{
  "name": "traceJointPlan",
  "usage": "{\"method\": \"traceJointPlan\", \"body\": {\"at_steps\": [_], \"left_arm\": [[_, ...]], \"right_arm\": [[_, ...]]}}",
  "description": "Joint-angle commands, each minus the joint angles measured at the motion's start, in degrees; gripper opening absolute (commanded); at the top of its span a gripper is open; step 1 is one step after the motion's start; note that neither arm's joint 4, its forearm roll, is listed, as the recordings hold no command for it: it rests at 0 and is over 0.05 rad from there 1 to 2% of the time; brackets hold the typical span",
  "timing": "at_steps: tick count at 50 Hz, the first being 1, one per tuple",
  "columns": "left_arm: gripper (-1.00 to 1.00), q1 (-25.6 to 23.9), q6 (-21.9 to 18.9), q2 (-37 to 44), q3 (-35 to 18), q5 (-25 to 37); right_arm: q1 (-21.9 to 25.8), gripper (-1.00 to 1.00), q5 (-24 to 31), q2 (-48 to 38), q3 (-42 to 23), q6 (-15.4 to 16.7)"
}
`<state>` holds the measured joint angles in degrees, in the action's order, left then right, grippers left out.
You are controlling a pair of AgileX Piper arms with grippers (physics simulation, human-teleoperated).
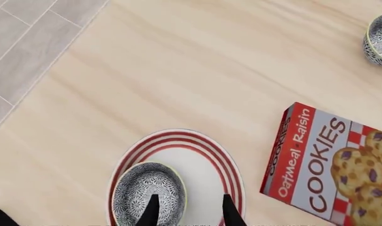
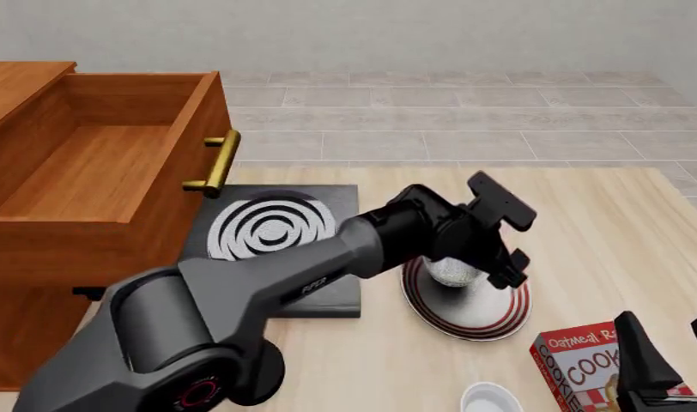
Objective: Pick the akita bowl in the top layer of the wooden cabinet and place it on the plate.
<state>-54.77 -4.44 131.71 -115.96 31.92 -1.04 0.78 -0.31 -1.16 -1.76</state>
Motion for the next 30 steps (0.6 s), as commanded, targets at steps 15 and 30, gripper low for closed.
{"method": "traceJointPlan", "body": {"at_steps": [15,30], "left_arm": [[1.00,-0.4,3.2,-6.7,1.2,0.2],[1.00,-0.7,5.2,-11.1,3.1,-0.6]], "right_arm": [[0.0,1.00,0.3,0.3,0.0,0.0],[0.0,1.00,0.3,0.3,0.0,0.0]]}}
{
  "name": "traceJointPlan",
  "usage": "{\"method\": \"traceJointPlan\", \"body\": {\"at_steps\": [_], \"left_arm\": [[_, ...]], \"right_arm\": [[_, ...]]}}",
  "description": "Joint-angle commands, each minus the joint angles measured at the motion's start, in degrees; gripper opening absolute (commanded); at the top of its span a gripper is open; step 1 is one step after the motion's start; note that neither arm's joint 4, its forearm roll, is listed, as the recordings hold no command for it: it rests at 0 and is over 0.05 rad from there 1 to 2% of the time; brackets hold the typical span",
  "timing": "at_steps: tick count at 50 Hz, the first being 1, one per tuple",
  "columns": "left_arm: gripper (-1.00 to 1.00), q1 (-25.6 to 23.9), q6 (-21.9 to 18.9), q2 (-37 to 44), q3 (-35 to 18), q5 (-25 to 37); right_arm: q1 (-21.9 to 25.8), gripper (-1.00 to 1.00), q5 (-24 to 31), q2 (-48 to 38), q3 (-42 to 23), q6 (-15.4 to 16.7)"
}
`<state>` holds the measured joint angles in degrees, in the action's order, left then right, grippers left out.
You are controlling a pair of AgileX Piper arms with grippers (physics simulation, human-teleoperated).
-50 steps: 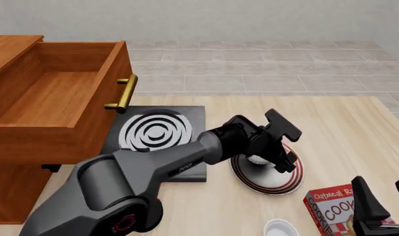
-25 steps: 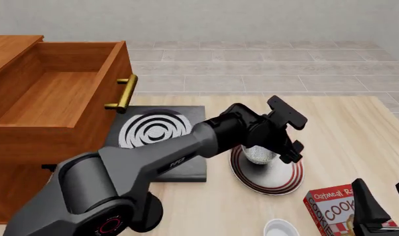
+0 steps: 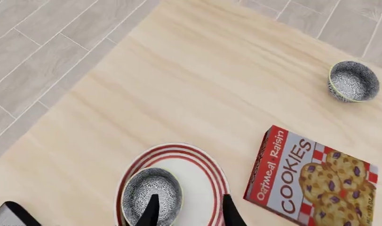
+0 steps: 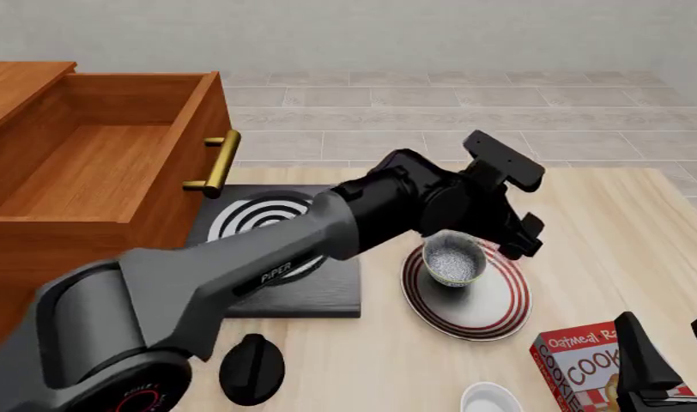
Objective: Pick the akita bowl in the top layer of the wooden cabinet and place it on the plate.
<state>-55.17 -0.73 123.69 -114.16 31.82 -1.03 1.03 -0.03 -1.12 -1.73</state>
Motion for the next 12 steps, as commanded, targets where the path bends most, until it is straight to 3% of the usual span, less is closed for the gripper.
{"method": "traceJointPlan", "body": {"at_steps": [1,12], "left_arm": [[1.00,-0.4,1.6,-3.2,1.4,-0.6],[1.00,-0.7,4.0,-5.7,3.3,-2.4]], "right_arm": [[0.0,1.00,0.0,0.0,0.0,0.0],[0.4,1.00,0.1,0.0,-0.1,1.1]]}}
